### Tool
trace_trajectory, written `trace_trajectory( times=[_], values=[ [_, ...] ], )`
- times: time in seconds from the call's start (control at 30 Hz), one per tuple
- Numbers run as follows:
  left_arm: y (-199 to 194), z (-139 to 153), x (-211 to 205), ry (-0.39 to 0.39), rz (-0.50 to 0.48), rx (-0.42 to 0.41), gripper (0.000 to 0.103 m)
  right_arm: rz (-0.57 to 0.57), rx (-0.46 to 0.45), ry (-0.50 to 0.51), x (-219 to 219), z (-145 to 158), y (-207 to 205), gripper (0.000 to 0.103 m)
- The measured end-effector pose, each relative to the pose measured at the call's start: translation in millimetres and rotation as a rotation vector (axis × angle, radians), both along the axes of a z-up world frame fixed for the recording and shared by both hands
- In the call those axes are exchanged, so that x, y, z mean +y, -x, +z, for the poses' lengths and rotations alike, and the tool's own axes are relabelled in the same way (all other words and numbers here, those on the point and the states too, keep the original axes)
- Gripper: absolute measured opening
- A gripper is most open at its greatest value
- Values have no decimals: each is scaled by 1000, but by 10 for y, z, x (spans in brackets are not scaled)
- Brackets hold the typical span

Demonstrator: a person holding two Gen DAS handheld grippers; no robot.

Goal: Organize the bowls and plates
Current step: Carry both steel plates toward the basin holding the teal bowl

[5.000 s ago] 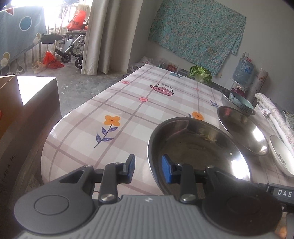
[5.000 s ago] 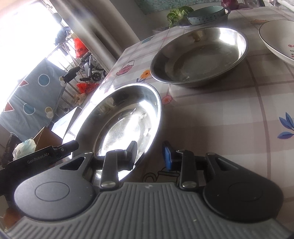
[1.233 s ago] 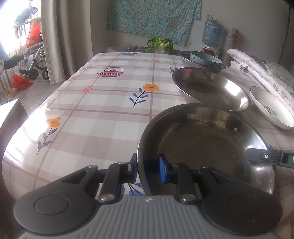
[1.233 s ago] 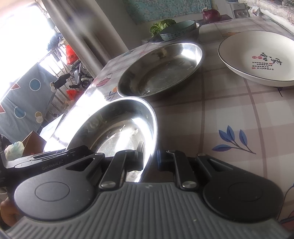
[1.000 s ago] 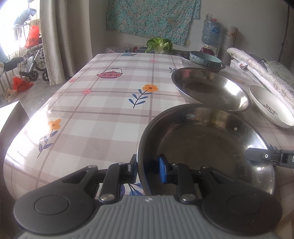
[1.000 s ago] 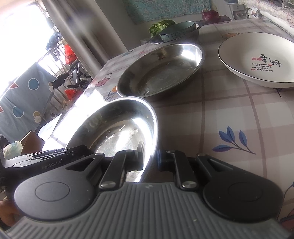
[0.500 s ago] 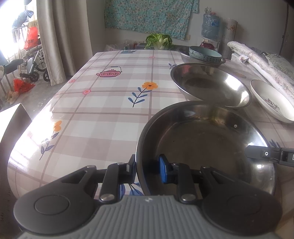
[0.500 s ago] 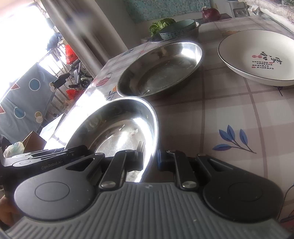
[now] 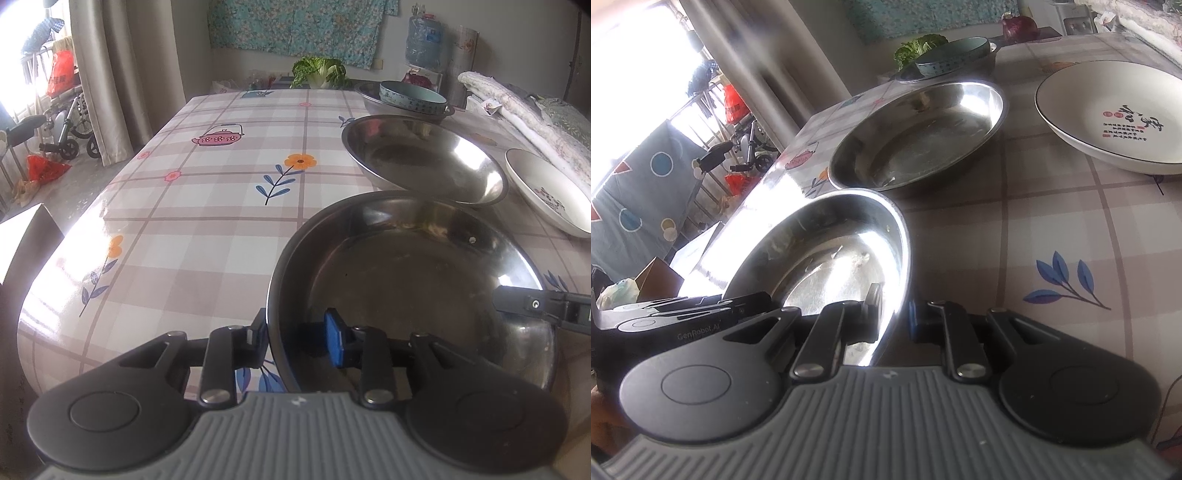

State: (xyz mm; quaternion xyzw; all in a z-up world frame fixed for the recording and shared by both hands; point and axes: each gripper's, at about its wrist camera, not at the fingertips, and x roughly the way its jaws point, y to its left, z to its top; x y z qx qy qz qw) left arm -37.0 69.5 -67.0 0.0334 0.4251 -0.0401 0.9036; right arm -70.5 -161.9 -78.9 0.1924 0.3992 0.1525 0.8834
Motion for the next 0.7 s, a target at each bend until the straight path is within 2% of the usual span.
trace_trajectory(
  times=[0.17,0.27,0.7],
  values=[
    [14,8,-7,0,3,7,33,0,-3,13,11,-1,3,14],
    [29,16,-19,7,7,9,37,0,-6,21,39,12,12,17],
    [97,54,14,19,15,1,37,2,-24,44,79,59,55,17]
  ],
)
